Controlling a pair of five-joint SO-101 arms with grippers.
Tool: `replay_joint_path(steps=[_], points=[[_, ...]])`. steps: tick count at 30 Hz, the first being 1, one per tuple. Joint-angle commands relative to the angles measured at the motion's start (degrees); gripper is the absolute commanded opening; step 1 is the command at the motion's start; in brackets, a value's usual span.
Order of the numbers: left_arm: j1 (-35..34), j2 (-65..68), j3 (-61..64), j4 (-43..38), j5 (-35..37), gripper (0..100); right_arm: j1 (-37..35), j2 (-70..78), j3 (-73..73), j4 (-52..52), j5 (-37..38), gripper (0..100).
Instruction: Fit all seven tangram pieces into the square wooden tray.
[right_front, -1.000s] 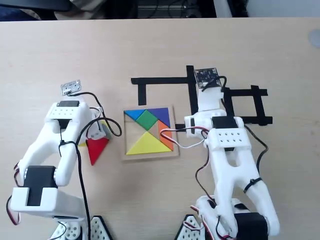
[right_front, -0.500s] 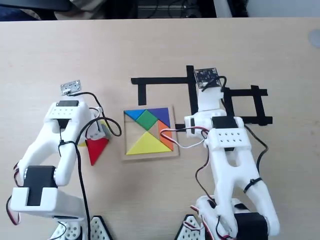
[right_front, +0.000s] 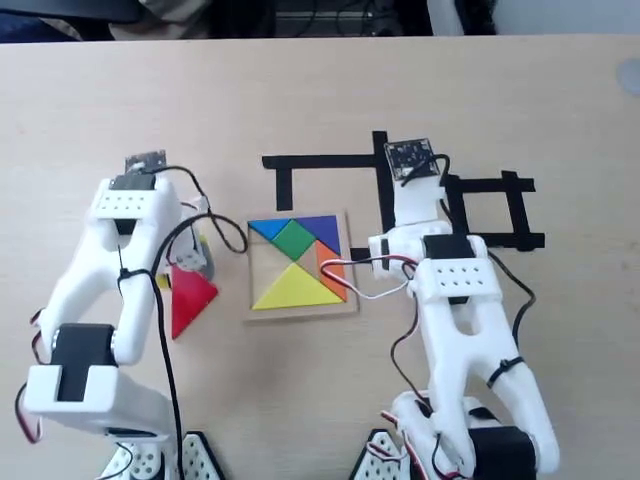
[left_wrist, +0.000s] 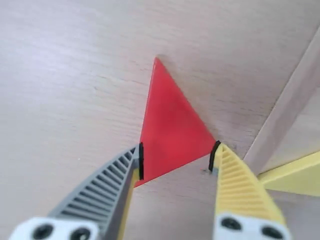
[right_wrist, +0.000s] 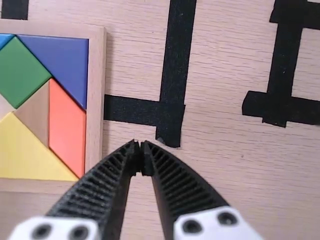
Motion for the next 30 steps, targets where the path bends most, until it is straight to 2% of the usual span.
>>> replay_joint_path(steps=[1,9,15,20,24,27,30], points=[[-0.7,-0.9,-4.4,1.9,-0.7,23,-0.7,-1.7,-0.4,-0.4,0.5,1.5],[-1.7,-2.3,-12.3,8.7,-4.6,23,-0.3,-1.8,-2.1,0.4,0.0,1.2],[-2.6,-16.3,-23.0,16.5,-4.8,23,5.7,-3.6,-19.4,17.8,-4.5,1.3],[-4.6,-30.6,-27.0,17.8,-5.2,23,6.1,-7.3,-33.1,31.2,-4.3,1.5],[-9.3,-36.8,-24.0,19.5,-9.1,23,6.1,-11.7,-46.9,41.2,-4.3,1.5],[-13.8,-37.7,-15.3,19.8,-11.9,23,6.1,-15.0,-57.9,47.8,-2.8,1.5],[-18.5,-38.9,-6.4,19.3,-18.9,23,2.7,-18.1,-66.7,50.5,-1.0,1.6]])
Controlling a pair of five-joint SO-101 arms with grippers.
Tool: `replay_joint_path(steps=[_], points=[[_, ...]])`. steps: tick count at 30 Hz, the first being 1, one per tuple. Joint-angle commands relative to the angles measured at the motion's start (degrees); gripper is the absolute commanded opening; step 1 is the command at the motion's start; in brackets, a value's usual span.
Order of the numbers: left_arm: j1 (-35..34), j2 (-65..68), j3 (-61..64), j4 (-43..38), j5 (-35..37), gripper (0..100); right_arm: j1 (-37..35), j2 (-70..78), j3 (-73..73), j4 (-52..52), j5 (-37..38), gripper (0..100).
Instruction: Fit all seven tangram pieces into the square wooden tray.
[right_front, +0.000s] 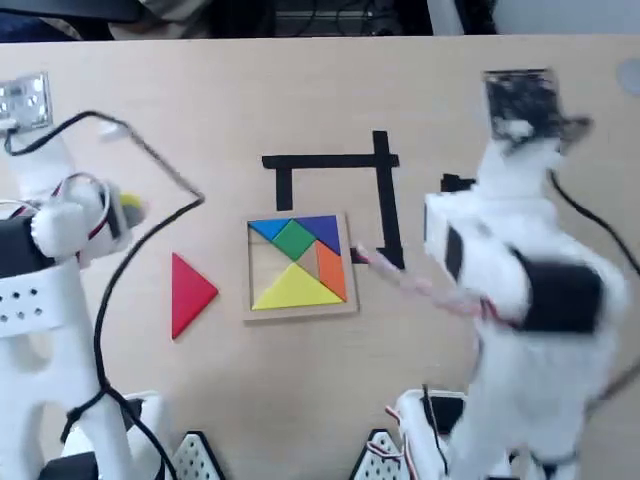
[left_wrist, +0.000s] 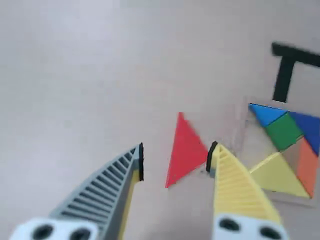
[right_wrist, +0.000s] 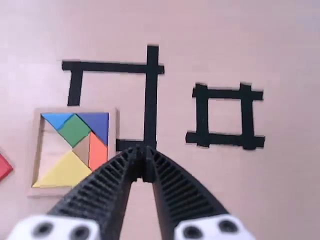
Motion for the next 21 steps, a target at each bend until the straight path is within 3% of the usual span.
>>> replay_joint_path(steps=[1,5,12,17,21], points=[[-5.5,-3.3,9.7,-1.1,-7.3,23,-3.6,-4.5,-11.9,2.6,1.4,1.8],[-10.0,-14.5,23.4,-7.8,-12.5,23,-9.5,-9.9,-13.4,2.2,1.5,6.4],[-11.1,-52.3,44.4,-14.3,-13.2,23,-13.1,-18.1,-1.5,1.0,1.2,1.1],[-11.7,-69.5,62.5,-22.7,-10.4,23,-12.9,-32.2,19.2,-6.2,2.0,1.2],[-11.6,-69.5,69.2,-26.6,-7.8,23,-11.3,-46.0,41.7,-16.8,5.9,1.2]])
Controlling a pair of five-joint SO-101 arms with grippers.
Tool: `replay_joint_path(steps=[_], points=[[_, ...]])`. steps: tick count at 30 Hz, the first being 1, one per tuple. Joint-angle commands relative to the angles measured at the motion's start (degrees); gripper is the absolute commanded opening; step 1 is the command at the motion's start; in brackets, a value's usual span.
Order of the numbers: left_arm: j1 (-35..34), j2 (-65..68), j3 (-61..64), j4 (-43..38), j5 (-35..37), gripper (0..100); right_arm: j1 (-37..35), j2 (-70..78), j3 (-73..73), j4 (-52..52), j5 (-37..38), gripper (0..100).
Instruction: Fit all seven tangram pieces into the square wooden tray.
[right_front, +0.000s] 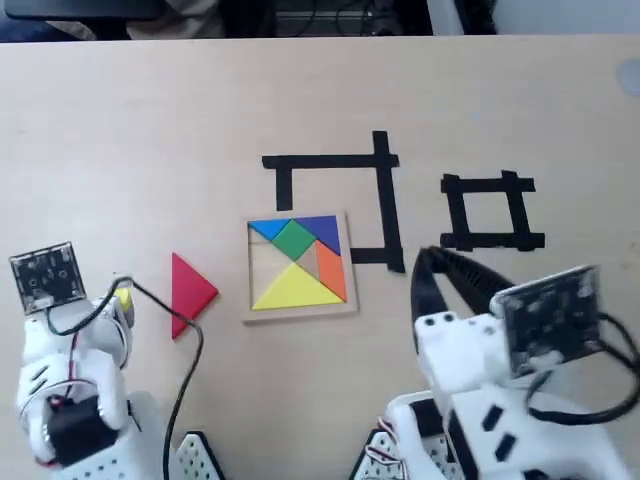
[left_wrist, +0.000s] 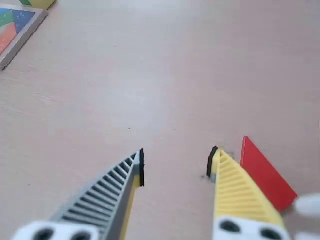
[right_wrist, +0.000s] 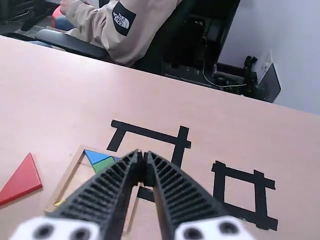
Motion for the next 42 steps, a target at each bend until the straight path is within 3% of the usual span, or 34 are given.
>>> replay_joint_path(steps=[1,6,11,21,29,42], points=[[-0.7,-0.4,3.9,-4.1,1.8,23,3.5,-11.0,19.0,-10.7,3.3,1.3],[4.4,-0.7,11.2,-6.9,4.1,23,13.1,-15.1,40.5,-28.4,5.0,1.5],[5.3,-1.6,14.3,-9.4,4.3,23,14.6,-15.7,60.0,-40.3,4.7,1.5],[7.5,-1.6,19.3,-14.4,2.2,23,13.3,-15.8,74.9,-40.1,4.8,1.4],[7.7,-1.5,19.3,-14.3,2.2,23,8.4,-15.7,75.3,-26.1,4.8,1.5],[7.3,-1.5,19.3,-14.3,2.5,23,8.4,-15.7,75.3,-25.1,4.9,1.4]])
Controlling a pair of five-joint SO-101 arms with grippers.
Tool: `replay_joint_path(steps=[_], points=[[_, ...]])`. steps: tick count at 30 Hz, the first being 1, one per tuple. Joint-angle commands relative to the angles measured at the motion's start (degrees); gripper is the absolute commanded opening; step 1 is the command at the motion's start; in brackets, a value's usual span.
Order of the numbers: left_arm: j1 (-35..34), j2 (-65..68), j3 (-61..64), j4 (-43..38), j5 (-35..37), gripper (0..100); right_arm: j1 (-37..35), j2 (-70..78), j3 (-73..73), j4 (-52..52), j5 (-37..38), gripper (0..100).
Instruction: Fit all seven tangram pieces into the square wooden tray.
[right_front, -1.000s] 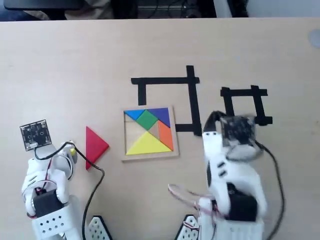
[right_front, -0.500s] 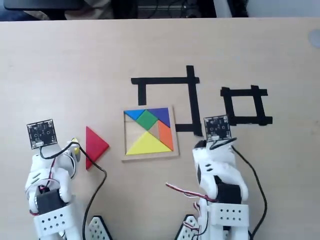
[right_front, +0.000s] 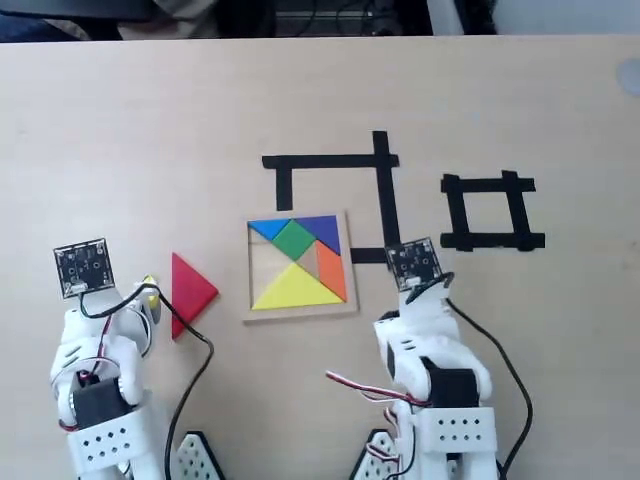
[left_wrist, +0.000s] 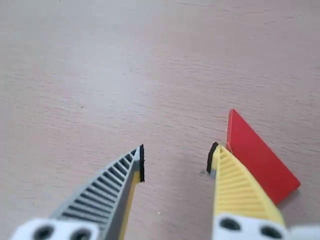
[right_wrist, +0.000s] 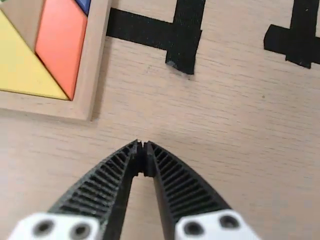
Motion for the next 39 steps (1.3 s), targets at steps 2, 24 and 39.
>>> replay_joint_path(steps=[2,24,39], points=[[0.3,-0.4,1.1,-1.1,-0.2,23,-0.9,-0.6,0.0,0.4,0.5,1.4],[0.3,-0.4,1.1,-1.0,-0.1,23,-0.9,-0.6,0.0,0.4,0.5,1.4],[0.7,5.5,-27.1,9.8,-10.7,23,-8.3,-0.6,0.0,0.4,0.7,1.4]])
